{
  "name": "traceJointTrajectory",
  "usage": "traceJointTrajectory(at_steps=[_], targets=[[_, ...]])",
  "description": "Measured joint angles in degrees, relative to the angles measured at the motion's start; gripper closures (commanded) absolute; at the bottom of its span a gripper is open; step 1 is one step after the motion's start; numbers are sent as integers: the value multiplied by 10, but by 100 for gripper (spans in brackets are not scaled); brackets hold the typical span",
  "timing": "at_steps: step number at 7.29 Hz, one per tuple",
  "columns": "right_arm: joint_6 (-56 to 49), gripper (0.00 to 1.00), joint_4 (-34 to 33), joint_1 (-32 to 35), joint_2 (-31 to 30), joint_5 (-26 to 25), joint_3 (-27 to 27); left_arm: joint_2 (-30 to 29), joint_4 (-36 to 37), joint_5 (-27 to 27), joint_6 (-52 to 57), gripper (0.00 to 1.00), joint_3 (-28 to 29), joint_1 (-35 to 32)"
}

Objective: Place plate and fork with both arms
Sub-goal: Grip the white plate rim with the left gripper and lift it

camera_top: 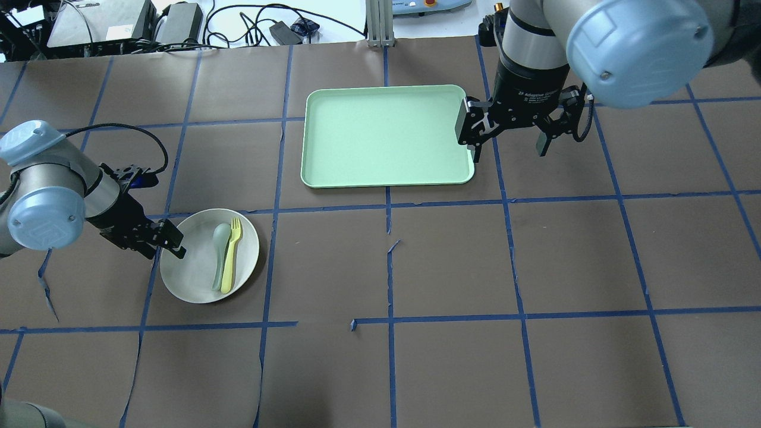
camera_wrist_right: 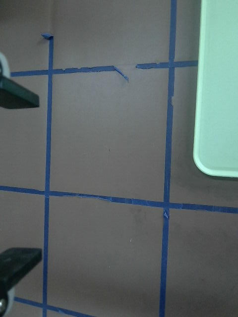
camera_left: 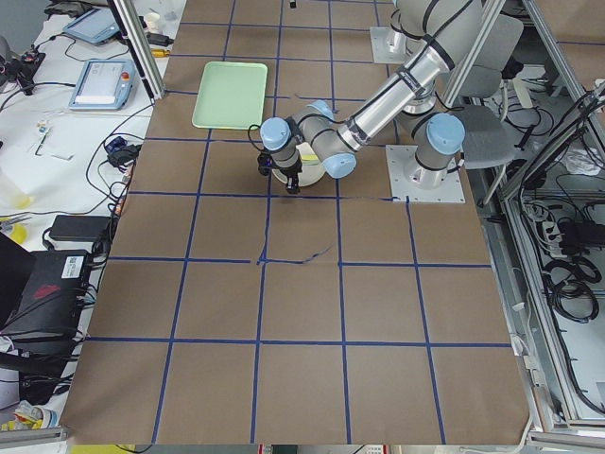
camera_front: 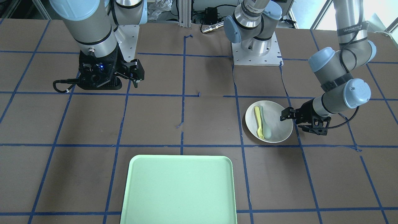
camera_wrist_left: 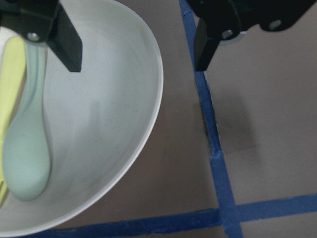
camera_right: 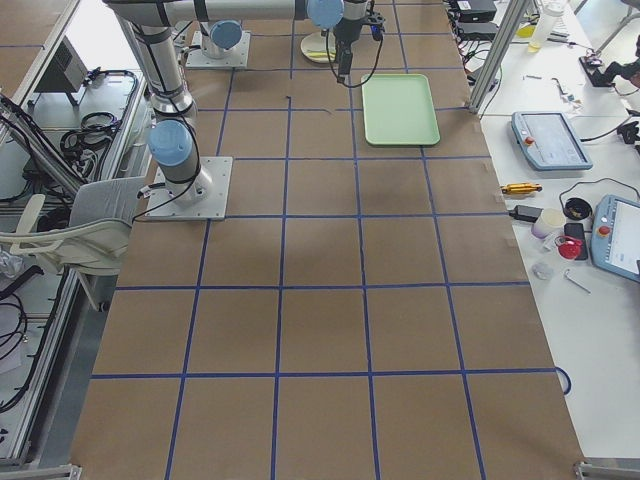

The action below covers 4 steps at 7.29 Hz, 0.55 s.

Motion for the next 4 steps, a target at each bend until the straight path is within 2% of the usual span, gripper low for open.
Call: traceJointTrajectory(at_steps=[1,2,4], targets=[[0,0,0,0,0,1,0,-9,0,1,0,75,0,0],[2,0,0,1,1,2,0,-15,0,0,0,100,0,0],[6,0,1,1,4,2,0,-18,0,1,-1,100,5,0]])
